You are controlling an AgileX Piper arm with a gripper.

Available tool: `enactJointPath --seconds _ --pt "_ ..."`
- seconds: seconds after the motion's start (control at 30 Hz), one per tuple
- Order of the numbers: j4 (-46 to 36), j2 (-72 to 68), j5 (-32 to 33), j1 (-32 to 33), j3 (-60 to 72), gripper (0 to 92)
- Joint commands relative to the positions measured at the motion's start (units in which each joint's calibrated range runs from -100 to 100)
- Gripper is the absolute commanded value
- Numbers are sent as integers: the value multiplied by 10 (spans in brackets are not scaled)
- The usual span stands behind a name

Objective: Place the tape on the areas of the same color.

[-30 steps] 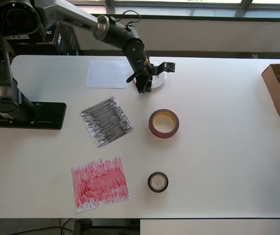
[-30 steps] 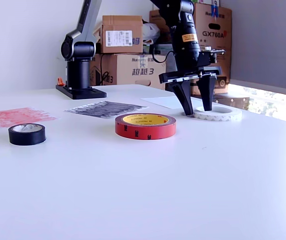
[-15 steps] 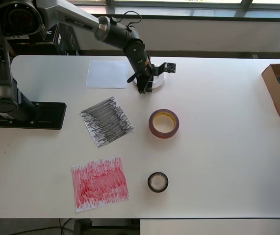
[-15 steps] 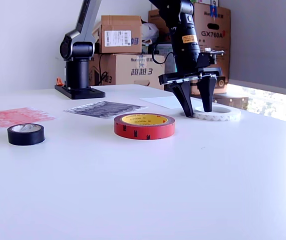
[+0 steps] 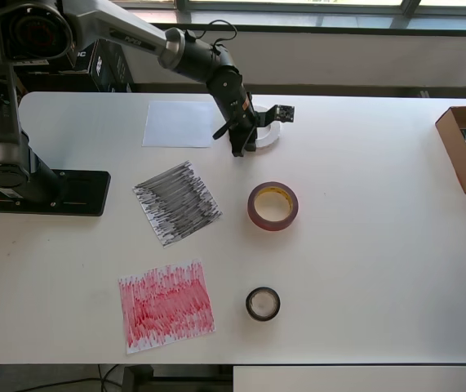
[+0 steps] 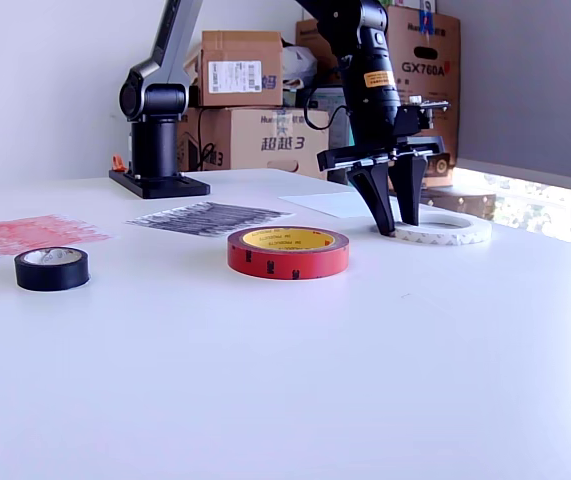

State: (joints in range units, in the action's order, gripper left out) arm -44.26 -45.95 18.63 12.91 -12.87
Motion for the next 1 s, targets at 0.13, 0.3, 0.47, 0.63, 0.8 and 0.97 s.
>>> enactJointPath --seconds 0.13,0.3,0.47,0.63,0.8,0.97 --pt "-8 2 -4 1 -4 26" --pt "-13 10 -5 1 -4 18" --pt "-18 37 -6 2 4 17" --pt "-74 117 -21 10 8 16" --pt "-115 200 -44 18 -4 3" --pt "-119 271 -84 35 -84 2"
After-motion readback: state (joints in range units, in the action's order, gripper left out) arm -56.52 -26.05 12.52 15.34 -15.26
